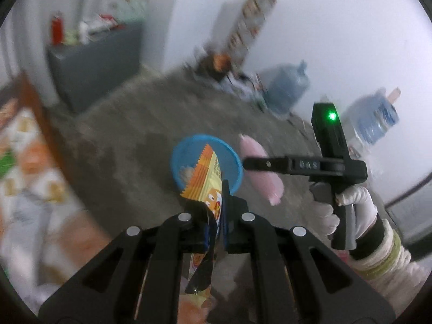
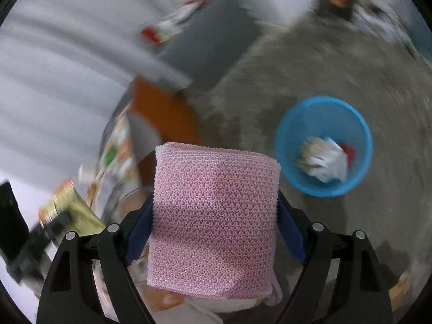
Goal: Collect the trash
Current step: 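Carry the snack packet and pink cloth over the wastebasket, then open both grippers to drop the packet and cloth into the wastebasket, then move both tools back over the table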
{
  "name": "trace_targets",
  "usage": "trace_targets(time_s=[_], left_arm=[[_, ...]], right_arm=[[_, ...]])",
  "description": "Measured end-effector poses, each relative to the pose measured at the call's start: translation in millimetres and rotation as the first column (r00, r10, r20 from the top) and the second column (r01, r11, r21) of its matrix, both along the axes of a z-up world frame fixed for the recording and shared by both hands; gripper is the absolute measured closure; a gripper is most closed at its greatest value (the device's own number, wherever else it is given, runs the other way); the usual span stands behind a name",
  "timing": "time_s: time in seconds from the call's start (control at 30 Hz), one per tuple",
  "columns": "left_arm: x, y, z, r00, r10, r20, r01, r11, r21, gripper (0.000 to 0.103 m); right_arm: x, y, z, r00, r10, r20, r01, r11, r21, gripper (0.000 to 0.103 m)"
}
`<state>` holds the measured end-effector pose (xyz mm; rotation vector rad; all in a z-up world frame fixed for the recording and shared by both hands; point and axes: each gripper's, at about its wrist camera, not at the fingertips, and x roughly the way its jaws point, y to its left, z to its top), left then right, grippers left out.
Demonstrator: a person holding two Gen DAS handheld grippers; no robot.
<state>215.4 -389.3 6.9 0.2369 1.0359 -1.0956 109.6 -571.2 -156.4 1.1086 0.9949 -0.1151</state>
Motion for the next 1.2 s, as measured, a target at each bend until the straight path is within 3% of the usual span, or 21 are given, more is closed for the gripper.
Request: trace_targets(time_s=[0.17,0.33,0.37,0.4,0.57,0.8,1.03,1.2], left_arm=[[5.7,-92.6,-63.3,0.998,-0.026,-0.057,0.030,0.997,0.065,0.098],[21.9,-159.0,-115.7,0.997,-0.023,-0.074,0.029,0.996,0.083,0.094],[24.8,-167.2,-124.6,0.997,-0.015,-0.076,0.021,0.996,0.085,0.081],[26.7,-174.5,-132.2,0.997,-0.006,-0.080,0.013,0.996,0.086,0.059],[30.3,-188.8,-151.7,0.996,0.049,-0.075,-0.044,0.997,0.061,0.049],[26.8,-168.9,-127.9,0.999,0.028,-0.026,-0.027,0.999,0.036,0.049],[11.1,-88.6,-44.3,1.000,-0.007,0.026,0.009,0.996,-0.084,0.044],[0.0,-13.8,9.1,0.996,0.028,0.083,-0.015,0.989,-0.148,0.040]], right_arm=[[-4.0,-39.9,-70.3,0.992,-0.104,-0.069,0.109,0.991,0.077,0.022],[12.2,-75.1,-134.0,0.976,-0.188,-0.114,0.202,0.971,0.126,0.020],[13.0,-82.3,-144.6,0.971,-0.203,-0.124,0.218,0.967,0.129,0.018],[16.9,-87.3,-155.9,0.965,-0.219,-0.143,0.236,0.964,0.124,0.017],[25.2,-99.4,-187.8,0.947,-0.237,-0.216,0.257,0.964,0.070,0.016],[11.1,-93.2,-174.1,0.950,-0.244,-0.193,0.238,0.970,-0.051,0.016],[-16.8,-70.9,-111.5,0.972,-0.220,-0.084,0.207,0.969,-0.137,0.016],[-29.2,-45.5,-65.3,0.987,-0.160,-0.027,0.151,0.967,-0.203,0.016]])
